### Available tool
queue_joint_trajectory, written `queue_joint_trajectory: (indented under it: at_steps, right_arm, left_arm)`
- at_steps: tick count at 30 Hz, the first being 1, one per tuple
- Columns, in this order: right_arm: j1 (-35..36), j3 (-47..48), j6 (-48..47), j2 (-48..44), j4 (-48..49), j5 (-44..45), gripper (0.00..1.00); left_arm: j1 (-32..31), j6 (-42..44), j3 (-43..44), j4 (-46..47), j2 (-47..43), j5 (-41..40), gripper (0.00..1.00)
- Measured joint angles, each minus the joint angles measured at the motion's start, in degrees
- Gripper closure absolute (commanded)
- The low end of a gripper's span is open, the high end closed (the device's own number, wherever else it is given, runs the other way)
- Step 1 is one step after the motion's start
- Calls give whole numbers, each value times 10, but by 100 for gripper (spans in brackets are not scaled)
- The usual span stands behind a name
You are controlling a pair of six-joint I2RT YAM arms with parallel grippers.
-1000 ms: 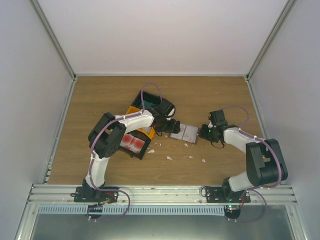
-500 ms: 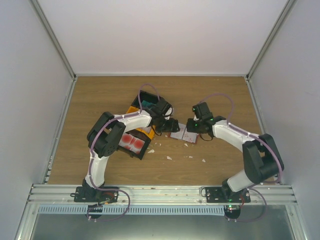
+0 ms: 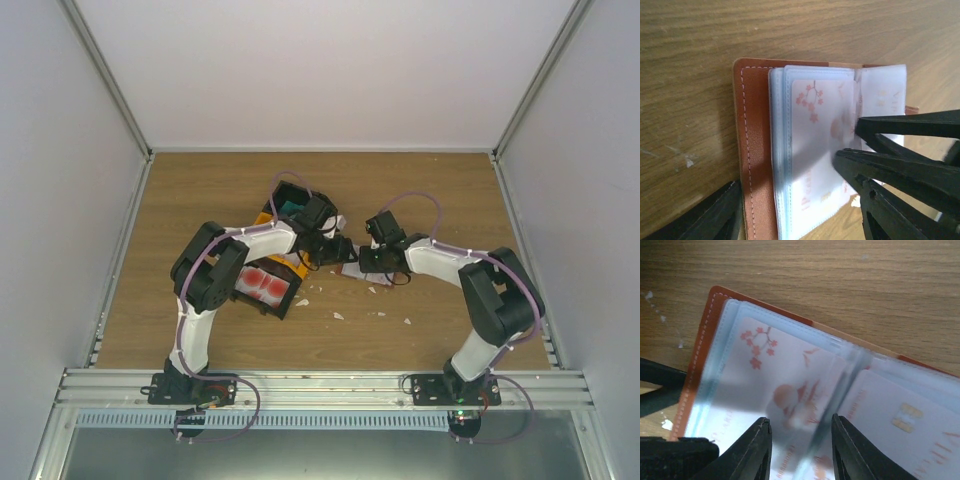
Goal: Put the credit cards into the card holder
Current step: Close the card holder at the center of the board.
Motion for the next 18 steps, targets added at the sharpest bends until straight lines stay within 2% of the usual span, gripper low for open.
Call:
queue_joint_trajectory:
  at_steps: [8, 12, 18]
  right_arm:
    - [-10, -35, 12, -7, 54, -26, 66]
    - [-17, -42, 15, -15, 57, -26, 66]
    - [-21, -42, 16, -34, 29, -21, 64]
  left_arm:
    - [16, -10, -31, 32, 0, 80, 52]
    - [15, -10, -34, 32, 3, 116, 56]
    - [12, -13, -34, 50, 11, 160, 56]
